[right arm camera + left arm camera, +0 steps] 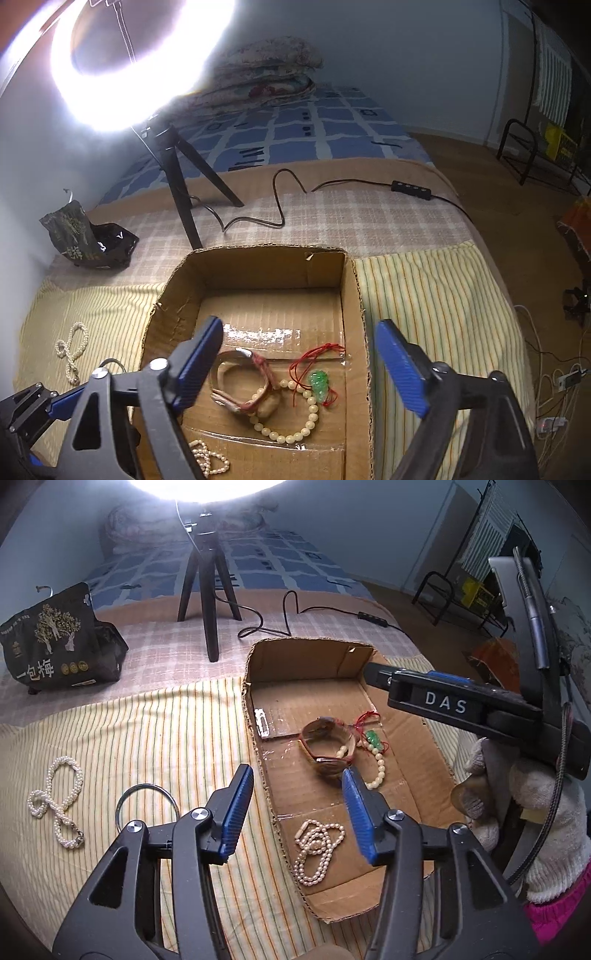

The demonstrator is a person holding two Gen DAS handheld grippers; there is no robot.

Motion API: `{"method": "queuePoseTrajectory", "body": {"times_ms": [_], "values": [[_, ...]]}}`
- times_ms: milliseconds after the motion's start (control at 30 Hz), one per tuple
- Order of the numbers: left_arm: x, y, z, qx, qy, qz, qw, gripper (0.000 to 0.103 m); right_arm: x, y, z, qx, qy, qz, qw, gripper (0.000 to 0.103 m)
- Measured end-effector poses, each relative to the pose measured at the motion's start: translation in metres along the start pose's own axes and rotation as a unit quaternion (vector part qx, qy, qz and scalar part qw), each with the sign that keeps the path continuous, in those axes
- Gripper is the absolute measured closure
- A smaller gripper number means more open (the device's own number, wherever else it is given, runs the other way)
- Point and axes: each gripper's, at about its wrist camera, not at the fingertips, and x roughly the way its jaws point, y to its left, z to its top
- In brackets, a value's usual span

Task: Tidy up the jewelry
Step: 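Withdraw both tools from the box toward the pearl necklace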

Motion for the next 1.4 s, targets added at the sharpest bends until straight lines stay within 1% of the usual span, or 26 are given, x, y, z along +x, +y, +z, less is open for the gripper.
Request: {"method": "queuePoseTrajectory", "body": {"times_ms": [133, 233, 333, 367, 467, 567, 633, 733, 800, 933, 1133, 1400], "values": [[-0.001, 0.000, -0.001, 0.003, -0.003, 0.004, 1.0000, 0.042, 0.001, 0.000, 0.000, 0.002, 0.004, -0.004, 1.000, 0.011], [-0.003, 0.000, -0.001, 0.005, -0.006, 0.007, 0.9999, 0.041, 0.001, -0.001, -0.001, 0.002, 0.005, -0.007, 1.000, 0.010], [-0.005, 0.001, -0.001, 0.004, -0.004, 0.006, 1.0000, 0.031, -0.001, -0.001, -0.002, 0.003, 0.004, -0.011, 1.000, 0.009], [-0.006, 0.002, -0.002, 0.005, -0.006, 0.008, 0.9999, 0.030, -0.002, -0.002, -0.002, 0.003, 0.003, -0.012, 1.000, 0.008], [-0.009, 0.002, -0.003, 0.010, -0.009, 0.013, 0.9998, 0.030, -0.006, -0.003, -0.002, 0.006, 0.001, -0.014, 1.000, 0.008], [-0.014, 0.004, -0.005, 0.014, -0.009, 0.015, 0.9998, 0.030, -0.010, -0.003, -0.004, 0.010, -0.003, -0.016, 1.000, 0.004], [-0.017, 0.007, -0.006, 0.017, -0.008, 0.017, 0.9997, 0.030, -0.012, -0.004, -0.006, 0.010, -0.003, -0.019, 1.000, 0.004], [-0.025, 0.013, -0.007, 0.016, -0.013, 0.022, 0.9995, 0.030, -0.018, -0.004, -0.008, 0.010, -0.004, -0.025, 1.000, 0.004], [-0.031, 0.017, -0.008, 0.014, -0.017, 0.024, 0.9995, 0.030, -0.022, -0.003, -0.009, 0.012, -0.005, -0.030, 0.999, 0.001], [-0.044, 0.027, -0.010, 0.014, -0.026, 0.035, 0.9989, 0.030, -0.027, 0.001, -0.011, 0.013, -0.001, -0.037, 0.999, 0.000], [-0.064, 0.051, -0.013, 0.006, -0.038, 0.051, 0.9980, 0.030, -0.038, 0.013, -0.019, 0.005, 0.000, -0.035, 0.999, 0.000], [-0.087, 0.097, -0.016, -0.028, -0.049, 0.075, 0.9956, 0.030, -0.061, 0.035, -0.030, -0.004, -0.011, -0.011, 1.000, 0.000]]}}
